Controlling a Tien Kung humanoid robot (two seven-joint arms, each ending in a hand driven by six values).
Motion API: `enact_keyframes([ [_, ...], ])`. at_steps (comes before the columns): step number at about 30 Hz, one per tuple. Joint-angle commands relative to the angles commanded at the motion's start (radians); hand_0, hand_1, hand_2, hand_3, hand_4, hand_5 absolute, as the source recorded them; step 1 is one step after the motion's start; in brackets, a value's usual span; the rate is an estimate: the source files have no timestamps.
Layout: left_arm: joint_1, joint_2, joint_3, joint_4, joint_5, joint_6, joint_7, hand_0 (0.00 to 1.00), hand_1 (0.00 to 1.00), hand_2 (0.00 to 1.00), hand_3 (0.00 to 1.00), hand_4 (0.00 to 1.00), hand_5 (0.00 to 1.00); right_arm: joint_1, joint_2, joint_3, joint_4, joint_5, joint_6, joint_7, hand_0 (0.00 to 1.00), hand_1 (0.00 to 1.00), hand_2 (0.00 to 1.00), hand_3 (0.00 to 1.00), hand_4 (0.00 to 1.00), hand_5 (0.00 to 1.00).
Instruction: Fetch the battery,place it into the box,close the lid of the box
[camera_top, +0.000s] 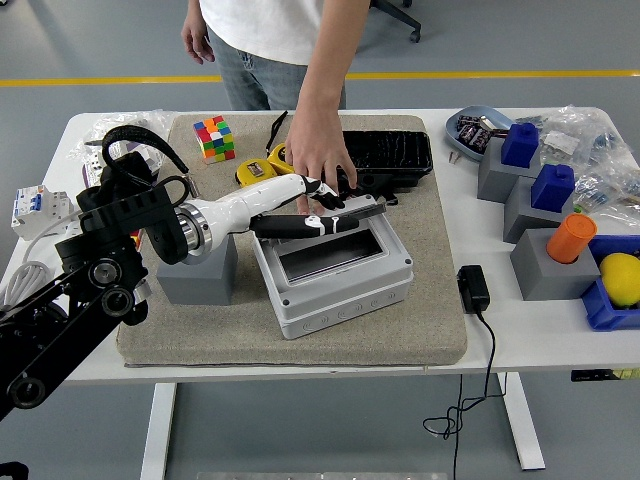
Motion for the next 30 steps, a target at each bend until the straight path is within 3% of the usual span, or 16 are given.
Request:
enact_keyframes([
  [13, 0.002, 0.001, 0.008, -0.001, -0.015, -0.011, 0.001, 0.998, 0.965, 0.801, 0.777, 0.998, 0.998, 0.000, 0.000, 0.004, 0.000, -0.004, 0.000, 0.000, 0.838, 0.794, 0.772, 0.811, 0.998, 0.998],
  [22, 0.015, -0.003, 0.052, 0.016, -0.180, -0.032, -0.034, 0.998, 0.961, 0.800, 0.779, 0.998, 0.998, -0.004, 0.001, 0.005, -0.001, -0.005, -0.001, -0.001, 0.837, 0.791, 0.772, 0.811, 0.998, 0.998],
  [30, 0.016, -0.005, 0.055, 0.007, -0.210, -0.028, -0.048, 0.998, 0.960, 0.801, 0.783, 0.998, 0.998, -0.006, 0.002, 0.000, -0.001, -0.003, -0.001, -0.001, 0.838, 0.791, 0.772, 0.811, 0.998, 0.998],
])
